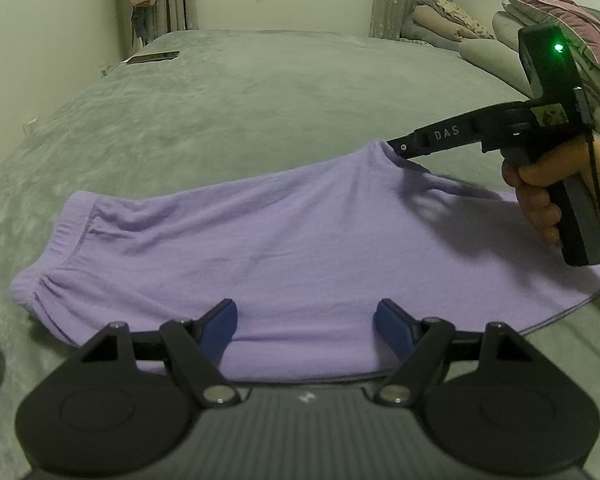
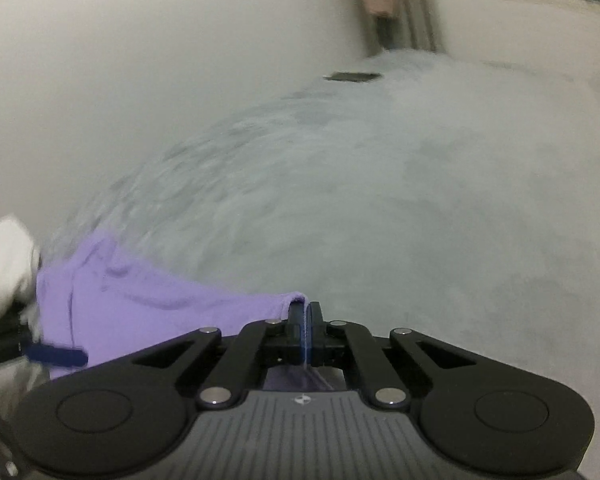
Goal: Fold clothes
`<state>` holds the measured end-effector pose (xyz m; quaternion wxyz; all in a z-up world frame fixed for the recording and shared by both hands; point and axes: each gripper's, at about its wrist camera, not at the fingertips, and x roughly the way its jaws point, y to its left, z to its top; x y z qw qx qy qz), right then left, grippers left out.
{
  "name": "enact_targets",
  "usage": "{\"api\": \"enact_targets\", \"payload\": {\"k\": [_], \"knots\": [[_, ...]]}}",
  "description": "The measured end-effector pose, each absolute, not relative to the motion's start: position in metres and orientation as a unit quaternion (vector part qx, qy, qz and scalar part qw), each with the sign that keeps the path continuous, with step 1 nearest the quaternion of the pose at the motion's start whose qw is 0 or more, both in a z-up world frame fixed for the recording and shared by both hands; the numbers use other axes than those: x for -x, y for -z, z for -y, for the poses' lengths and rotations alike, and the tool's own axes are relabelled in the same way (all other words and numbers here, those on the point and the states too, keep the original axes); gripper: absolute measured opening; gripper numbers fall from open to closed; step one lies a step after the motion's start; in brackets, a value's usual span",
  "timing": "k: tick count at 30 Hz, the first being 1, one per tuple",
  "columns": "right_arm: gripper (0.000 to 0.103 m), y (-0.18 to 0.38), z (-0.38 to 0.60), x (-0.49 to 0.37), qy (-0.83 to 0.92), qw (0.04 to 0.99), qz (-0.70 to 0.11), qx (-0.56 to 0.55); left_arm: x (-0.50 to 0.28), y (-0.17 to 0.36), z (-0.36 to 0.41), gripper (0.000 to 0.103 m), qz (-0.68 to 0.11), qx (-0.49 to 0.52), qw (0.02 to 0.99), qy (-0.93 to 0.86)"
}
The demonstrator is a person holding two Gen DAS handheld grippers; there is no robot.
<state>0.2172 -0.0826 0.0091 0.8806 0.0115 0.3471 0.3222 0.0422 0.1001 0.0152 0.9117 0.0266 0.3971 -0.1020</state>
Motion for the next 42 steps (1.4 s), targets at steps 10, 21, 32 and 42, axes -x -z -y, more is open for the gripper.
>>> {"api": "enact_targets", "payload": {"k": [10,21,32,42], "knots": [[0.004,-0.013,0.067,-0.217,-0.302,0.896,-0.317,0.074,-0.041,-0.017,-0.099,0.076,-0.398,-0.028,0.911,0.103],[0.058,-0.024,0.08,-0.22,-0.291,0.894,-0.326,0.097,-0.042,-0.017,-0.097,0.077,-0.398,-0.031,0.911,0.103],[0.053,-0.032,0.103,-0.207,-0.304,0.9,-0.301,0.087,-0.044,-0.015,-0.097,0.079,-0.398,-0.031,0.911,0.101],[0.0,-0.001,0.068,-0.195,-0.301,0.886,-0.32,0.15,-0.045,-0.017,-0.1,0.079,-0.399,-0.025,0.911,0.101]]}}
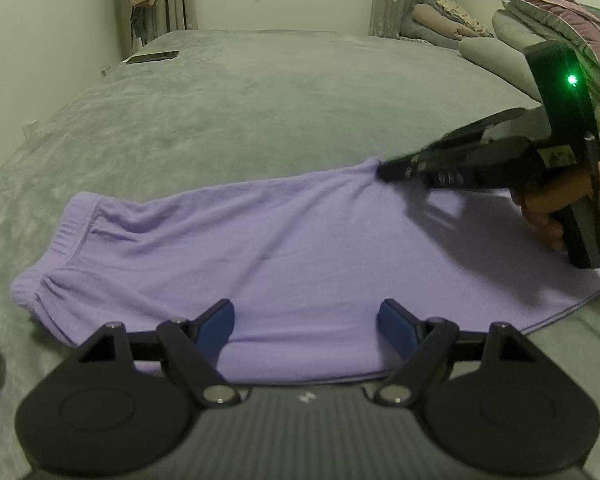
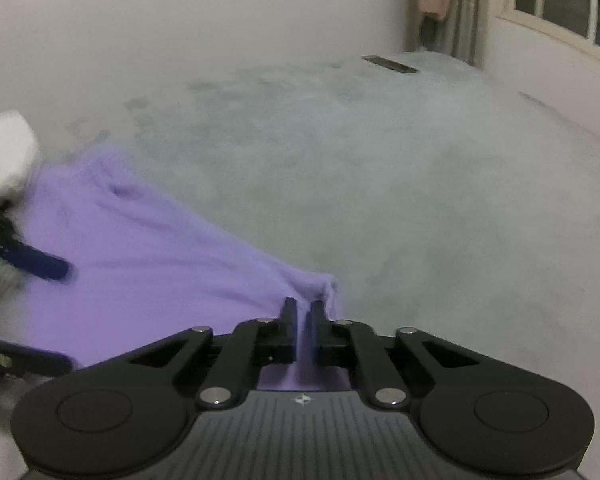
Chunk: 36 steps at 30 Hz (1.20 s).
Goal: Fold clothes
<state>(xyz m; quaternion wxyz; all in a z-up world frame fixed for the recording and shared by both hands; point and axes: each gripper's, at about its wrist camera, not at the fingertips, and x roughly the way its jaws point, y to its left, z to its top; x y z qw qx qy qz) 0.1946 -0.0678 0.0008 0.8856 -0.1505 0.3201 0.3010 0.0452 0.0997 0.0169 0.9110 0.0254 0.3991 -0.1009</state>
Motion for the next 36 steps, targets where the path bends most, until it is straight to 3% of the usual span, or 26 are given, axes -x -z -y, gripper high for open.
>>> {"api": "enact_targets", "payload": {"k": [7,16,22,33,36], "knots": [[0.008,-0.025,0.1,-0.169,-0.259,0.917,-0.288,0.098,-0.053,-0.029,-0.127,0.079,-0.388,0.018,0.918,0.074],[0.023,-0.008,0.109,-0.112,-0.268,0.884,-0.341,0.174,-0.072,-0.02,-0.164,0.079,-0.391,0.032,0.92,-0.015],[0.031,-0.006,0.171,-0.091,-0.244,0.892,-0.362,0.117,-0.073,-0.017,-0.163,0.079,-0.396,0.011,0.918,-0.023],[0.034,-0.012,0.306,-0.056,-0.052,0.915,-0.399,0.034,-0.072,-0.02,-0.165,0.079,-0.4,0.017,0.916,-0.025],[0.043,-0.012,0.326,-0.049,0.003,0.917,-0.398,0.023,-0.071,-0.022,-0.166,0.079,-0.4,0.019,0.916,-0.024]]}}
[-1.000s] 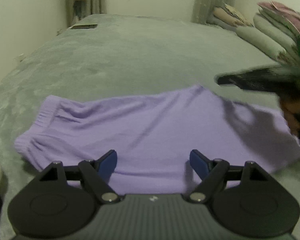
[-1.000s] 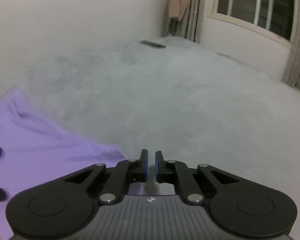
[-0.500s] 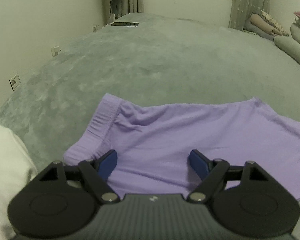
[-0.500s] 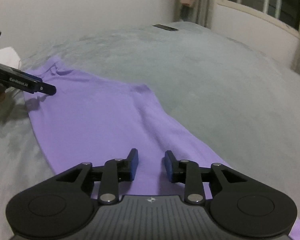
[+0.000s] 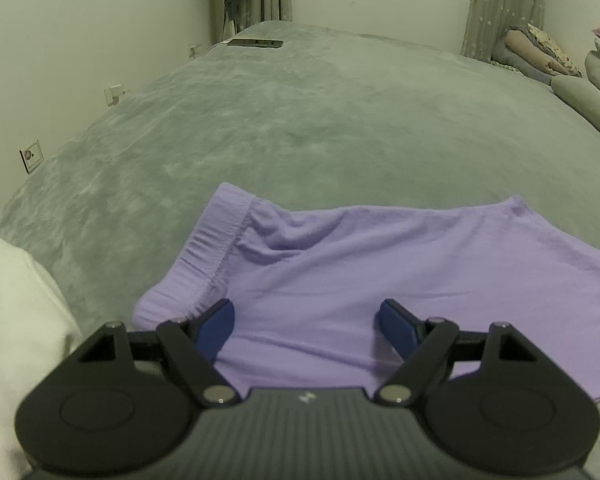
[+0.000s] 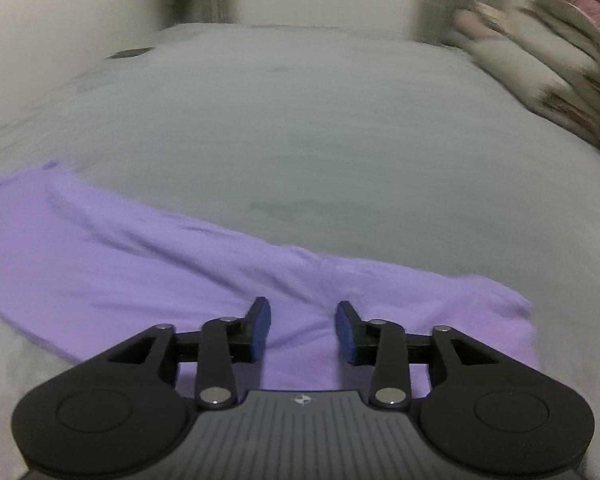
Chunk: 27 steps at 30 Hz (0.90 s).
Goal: Fold clothes
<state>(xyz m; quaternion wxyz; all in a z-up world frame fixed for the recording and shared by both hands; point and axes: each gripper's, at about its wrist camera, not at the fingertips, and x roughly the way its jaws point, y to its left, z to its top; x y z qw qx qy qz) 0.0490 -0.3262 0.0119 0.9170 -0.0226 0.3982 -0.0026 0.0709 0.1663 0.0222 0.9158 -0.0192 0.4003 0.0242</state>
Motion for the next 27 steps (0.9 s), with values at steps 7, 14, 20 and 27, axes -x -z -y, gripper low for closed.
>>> {"api": "enact_targets", "payload": {"k": [7,14,20,27], "knots": [[0.044,-0.015,0.338,-0.043,0.069,0.915,-0.397,0.017,-0.071,-0.022,-0.166,0.079,-0.4,0.015,0.916,-0.024],[0.044,-0.023,0.333,-0.03,0.095,0.908,-0.407,0.014,-0.072,-0.02,-0.167,0.079,-0.4,0.017,0.916,-0.024],[0.044,-0.023,0.348,-0.011,0.12,0.897,-0.426,0.015,-0.073,-0.02,-0.175,0.079,-0.401,0.027,0.915,-0.025],[0.044,-0.026,0.361,0.0,0.146,0.896,-0.418,-0.028,-0.076,-0.02,-0.179,0.078,-0.403,0.041,0.914,-0.026]]}}
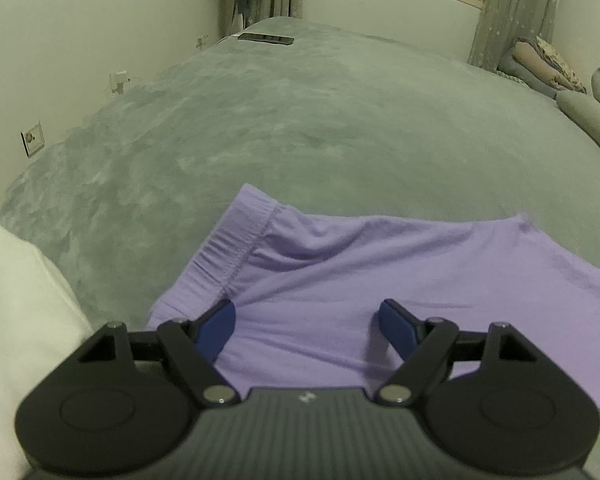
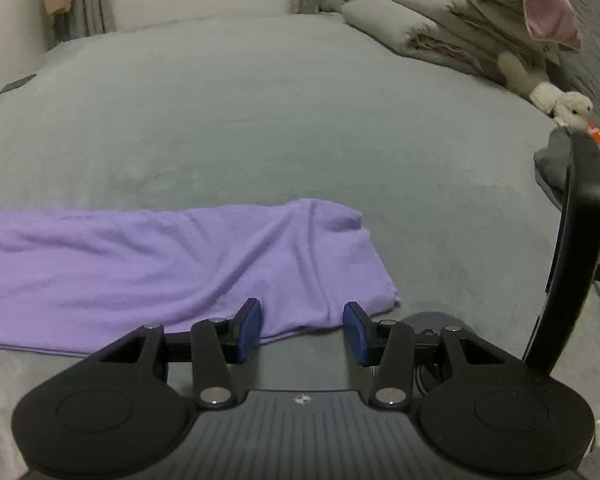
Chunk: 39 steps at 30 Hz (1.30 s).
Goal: Fold clothes
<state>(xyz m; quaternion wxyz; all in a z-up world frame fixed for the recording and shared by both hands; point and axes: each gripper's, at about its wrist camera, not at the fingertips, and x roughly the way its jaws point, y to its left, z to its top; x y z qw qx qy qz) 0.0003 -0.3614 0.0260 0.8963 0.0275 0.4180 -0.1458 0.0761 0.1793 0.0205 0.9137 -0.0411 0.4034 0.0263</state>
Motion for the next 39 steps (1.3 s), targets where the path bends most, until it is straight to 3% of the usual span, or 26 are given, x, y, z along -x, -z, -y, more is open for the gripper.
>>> {"api": "enact_targets", "payload": {"k": [5,8,17,19,22,30,34,39], "knots": [[0.046,-0.028,0.37,0.0,0.172,0.89,-0.409,-0.106,-0.076,-0.02,-0.176,0.079,-0.403,0.031,0.914,-0.029],[0.053,-0.024,0.372,-0.001,0.192,0.885,-0.408,-0.118,-0.075,-0.021,-0.177,0.079,-0.402,0.032,0.914,-0.029],[0.059,-0.023,0.364,-0.006,0.232,0.879,-0.397,-0.125,-0.074,-0.019,-0.173,0.079,-0.402,0.013,0.915,-0.032],[0.049,-0.023,0.36,-0.006,0.23,0.882,-0.393,-0.121,-0.073,-0.019,-0.172,0.08,-0.401,0.01,0.915,-0.032],[0.011,-0.026,0.354,-0.004,0.227,0.887,-0.386,-0.109,-0.073,-0.019,-0.171,0.08,-0.402,0.01,0.915,-0.031],[0.01,-0.026,0.345,-0.008,0.246,0.885,-0.387,-0.074,-0.073,-0.02,-0.17,0.08,-0.403,0.011,0.915,-0.03],[0.026,-0.031,0.344,-0.007,0.261,0.883,-0.382,-0.081,-0.073,-0.02,-0.171,0.08,-0.403,0.011,0.914,-0.03],[0.032,-0.039,0.341,-0.004,0.25,0.884,-0.374,-0.132,-0.073,-0.02,-0.17,0.081,-0.404,0.009,0.914,-0.029]]}}
